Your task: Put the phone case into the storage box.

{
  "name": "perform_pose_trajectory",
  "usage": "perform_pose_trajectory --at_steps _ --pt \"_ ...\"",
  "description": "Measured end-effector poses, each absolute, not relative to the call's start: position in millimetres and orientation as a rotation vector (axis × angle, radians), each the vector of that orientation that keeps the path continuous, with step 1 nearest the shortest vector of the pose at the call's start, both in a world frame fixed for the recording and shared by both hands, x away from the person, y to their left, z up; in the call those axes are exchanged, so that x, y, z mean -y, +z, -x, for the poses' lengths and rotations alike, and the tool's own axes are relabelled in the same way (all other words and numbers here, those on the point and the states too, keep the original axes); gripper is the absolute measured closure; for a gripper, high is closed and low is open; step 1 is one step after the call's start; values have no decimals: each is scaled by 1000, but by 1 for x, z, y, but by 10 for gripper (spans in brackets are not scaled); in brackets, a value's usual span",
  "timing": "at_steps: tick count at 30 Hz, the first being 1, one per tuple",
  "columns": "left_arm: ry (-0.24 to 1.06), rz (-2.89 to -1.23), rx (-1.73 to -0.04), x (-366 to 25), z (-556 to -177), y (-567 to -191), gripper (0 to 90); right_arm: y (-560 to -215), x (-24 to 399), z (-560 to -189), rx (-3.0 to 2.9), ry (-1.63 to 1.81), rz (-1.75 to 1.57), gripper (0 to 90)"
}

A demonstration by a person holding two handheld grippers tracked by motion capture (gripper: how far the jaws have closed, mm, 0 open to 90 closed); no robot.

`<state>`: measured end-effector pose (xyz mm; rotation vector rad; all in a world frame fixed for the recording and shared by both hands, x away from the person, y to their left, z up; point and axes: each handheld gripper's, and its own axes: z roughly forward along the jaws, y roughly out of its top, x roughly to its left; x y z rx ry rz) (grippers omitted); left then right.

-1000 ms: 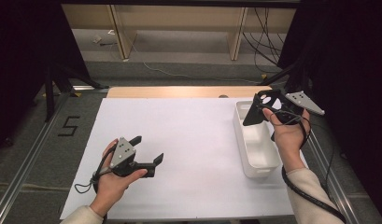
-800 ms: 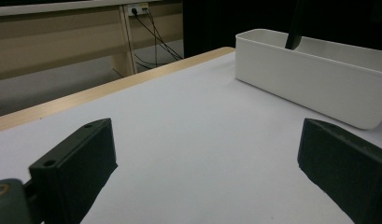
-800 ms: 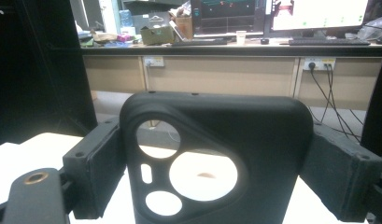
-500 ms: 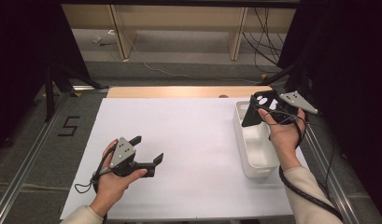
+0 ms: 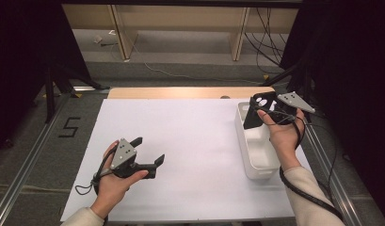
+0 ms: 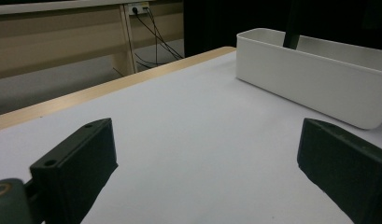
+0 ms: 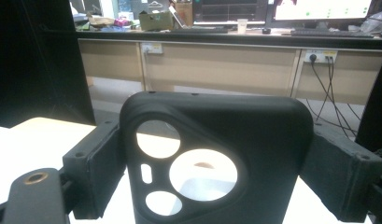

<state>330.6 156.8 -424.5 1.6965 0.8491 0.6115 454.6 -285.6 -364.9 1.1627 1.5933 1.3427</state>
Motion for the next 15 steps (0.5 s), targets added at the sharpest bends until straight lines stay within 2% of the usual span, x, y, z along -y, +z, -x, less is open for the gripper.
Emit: perform_pose_trajectory --at_steps 15 --pt "619 -1697 -850 -157 -330 -423 41 -367 286 -457 -1599 1331 -1169 151"
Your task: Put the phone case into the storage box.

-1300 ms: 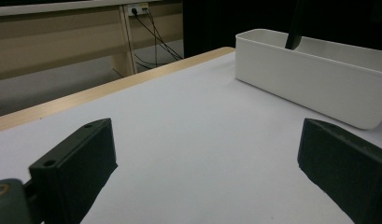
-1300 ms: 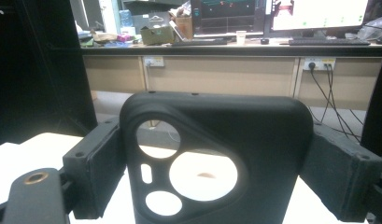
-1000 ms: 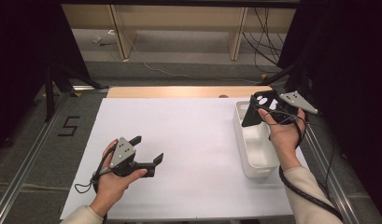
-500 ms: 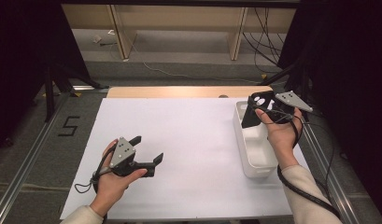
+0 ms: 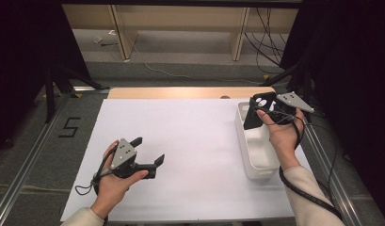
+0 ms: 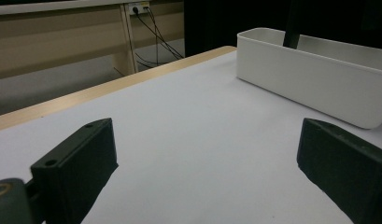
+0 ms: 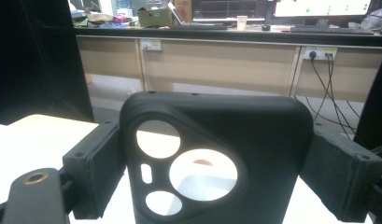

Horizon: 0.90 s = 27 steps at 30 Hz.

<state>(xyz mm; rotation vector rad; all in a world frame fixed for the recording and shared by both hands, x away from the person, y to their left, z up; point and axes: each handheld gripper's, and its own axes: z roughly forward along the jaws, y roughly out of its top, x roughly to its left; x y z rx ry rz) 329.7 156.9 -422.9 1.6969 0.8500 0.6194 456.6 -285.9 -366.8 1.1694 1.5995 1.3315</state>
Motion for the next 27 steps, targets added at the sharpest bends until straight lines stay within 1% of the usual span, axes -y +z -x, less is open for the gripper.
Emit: perform_pose_trajectory --at_steps 27 --pt "612 -1700 -847 -154 -329 -423 41 -371 285 -463 -1649 1281 -1174 151"
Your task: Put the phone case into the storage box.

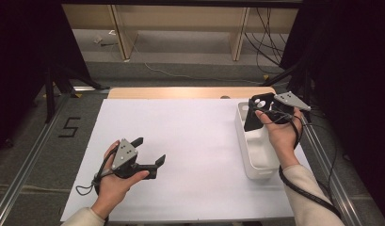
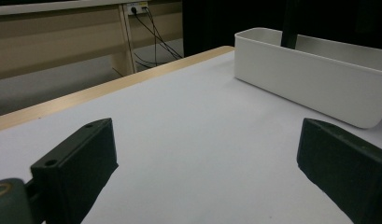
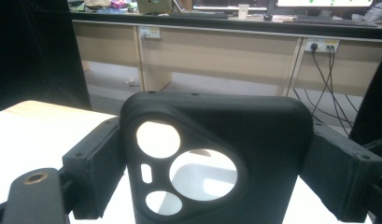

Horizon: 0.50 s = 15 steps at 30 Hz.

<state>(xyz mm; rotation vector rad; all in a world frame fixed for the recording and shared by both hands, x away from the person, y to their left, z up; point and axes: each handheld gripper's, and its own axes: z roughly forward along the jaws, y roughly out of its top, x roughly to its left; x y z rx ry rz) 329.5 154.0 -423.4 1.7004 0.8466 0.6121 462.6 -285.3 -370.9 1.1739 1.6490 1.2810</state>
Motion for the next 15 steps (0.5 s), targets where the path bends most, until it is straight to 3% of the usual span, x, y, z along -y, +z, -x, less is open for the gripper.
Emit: perform_pose_trajectory --at_steps 15 --pt "612 -1701 -847 -154 -330 -423 41 -375 280 -470 -1678 1242 -1182 151"
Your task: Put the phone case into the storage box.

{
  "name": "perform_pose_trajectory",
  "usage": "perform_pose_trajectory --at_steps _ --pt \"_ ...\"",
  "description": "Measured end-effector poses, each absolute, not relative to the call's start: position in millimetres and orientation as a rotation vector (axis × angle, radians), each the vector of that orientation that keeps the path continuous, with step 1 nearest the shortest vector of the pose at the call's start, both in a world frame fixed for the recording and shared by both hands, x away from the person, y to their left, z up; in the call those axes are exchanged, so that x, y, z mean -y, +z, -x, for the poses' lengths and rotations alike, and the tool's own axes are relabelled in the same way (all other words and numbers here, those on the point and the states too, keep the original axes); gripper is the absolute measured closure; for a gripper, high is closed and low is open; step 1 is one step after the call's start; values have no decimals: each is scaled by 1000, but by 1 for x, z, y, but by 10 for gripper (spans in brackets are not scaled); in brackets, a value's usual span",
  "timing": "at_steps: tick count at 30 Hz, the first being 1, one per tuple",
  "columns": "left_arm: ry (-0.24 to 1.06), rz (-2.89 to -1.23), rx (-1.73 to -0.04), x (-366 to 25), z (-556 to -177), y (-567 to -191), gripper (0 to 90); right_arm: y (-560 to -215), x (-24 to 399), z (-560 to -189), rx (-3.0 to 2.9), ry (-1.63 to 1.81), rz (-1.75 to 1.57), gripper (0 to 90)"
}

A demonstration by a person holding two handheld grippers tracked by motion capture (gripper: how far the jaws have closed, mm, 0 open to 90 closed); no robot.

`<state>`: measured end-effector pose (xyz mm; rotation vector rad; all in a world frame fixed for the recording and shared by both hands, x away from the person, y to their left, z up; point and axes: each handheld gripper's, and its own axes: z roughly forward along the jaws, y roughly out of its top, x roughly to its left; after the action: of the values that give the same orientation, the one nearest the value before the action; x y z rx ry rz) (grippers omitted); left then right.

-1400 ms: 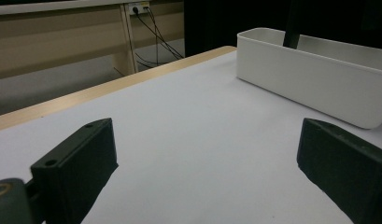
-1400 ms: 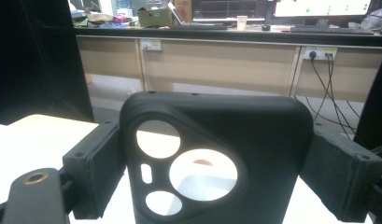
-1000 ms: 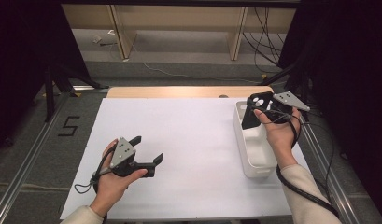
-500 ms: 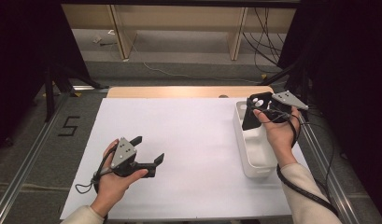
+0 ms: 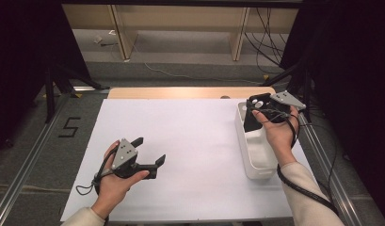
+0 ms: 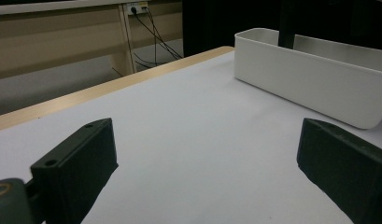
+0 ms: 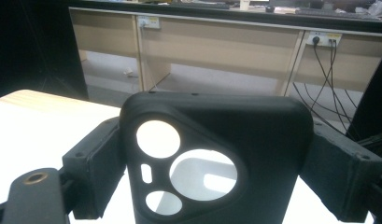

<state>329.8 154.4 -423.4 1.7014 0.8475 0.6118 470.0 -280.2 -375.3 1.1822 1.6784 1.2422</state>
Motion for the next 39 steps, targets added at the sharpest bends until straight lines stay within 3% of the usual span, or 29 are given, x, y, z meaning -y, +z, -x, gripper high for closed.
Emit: perform_pose_trajectory --at_steps 39 --pt "609 -1697 -848 -154 -330 -423 41 -386 277 -492 -1709 1173 -1242 150"
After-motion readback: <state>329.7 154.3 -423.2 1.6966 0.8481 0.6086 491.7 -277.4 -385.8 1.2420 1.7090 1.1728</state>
